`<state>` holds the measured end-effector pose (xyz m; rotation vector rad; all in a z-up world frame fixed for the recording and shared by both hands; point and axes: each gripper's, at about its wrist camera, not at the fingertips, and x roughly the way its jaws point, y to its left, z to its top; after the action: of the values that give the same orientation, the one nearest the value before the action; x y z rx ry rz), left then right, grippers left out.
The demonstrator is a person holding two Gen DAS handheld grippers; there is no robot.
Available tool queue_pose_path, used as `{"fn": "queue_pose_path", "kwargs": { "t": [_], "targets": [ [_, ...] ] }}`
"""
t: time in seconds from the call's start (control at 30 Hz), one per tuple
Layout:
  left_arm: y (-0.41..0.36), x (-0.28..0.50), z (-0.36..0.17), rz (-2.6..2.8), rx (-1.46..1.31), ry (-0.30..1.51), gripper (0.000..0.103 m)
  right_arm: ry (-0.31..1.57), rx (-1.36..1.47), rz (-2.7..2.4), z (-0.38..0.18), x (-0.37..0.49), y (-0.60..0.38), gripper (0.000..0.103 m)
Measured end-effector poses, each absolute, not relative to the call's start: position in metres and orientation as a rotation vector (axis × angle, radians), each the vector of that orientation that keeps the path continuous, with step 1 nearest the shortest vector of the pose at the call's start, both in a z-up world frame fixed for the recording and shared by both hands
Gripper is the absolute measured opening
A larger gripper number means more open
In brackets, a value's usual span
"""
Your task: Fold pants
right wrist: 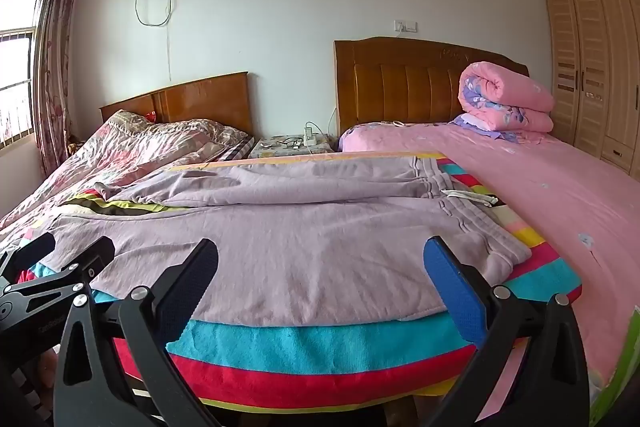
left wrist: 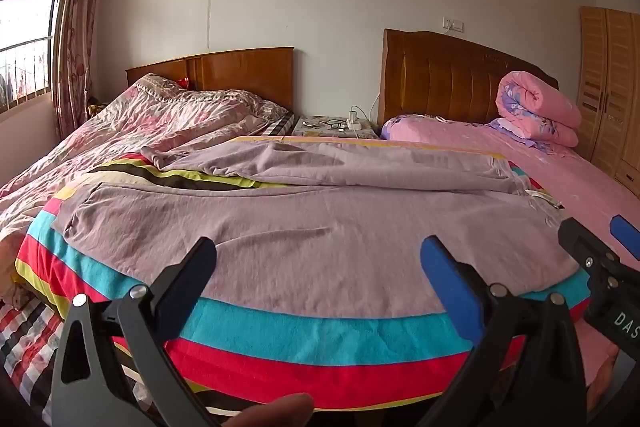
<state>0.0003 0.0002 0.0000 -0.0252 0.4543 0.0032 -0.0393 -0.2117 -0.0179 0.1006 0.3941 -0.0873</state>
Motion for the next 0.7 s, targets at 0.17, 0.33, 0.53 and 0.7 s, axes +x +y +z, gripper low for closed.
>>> {"fn": "queue_pose_path", "kwargs": {
  "t": [0.17,0.33,0.53,0.7],
  "targets": [
    [0.0006,0.0002,-0.0001,0.002,-0.028,0.451,0.102,0.399,0.103,-0.087,-0.0182,-0.0389,-0.2121,0.099],
    [0.0003,0.0002,-0.0001,0.003,-0.024,0.452,0.102,0.402,0.104,-0.086,-0.0186,-0.0386,-0.2123,0.099],
    [0.0004,0.0004,-0.0002,0.003,-0.023,0.453,0.102,0.407,0.107,-0.088,-0.0192,-0.0379,-0.215,0.099],
    [0.0006,0.0001,-0.0001,0.004,-0.024,0.453,0.102,0.411,0.11,-0.086,-0.0204,-0.0372,-0.2109,0.099]
  ]
}}
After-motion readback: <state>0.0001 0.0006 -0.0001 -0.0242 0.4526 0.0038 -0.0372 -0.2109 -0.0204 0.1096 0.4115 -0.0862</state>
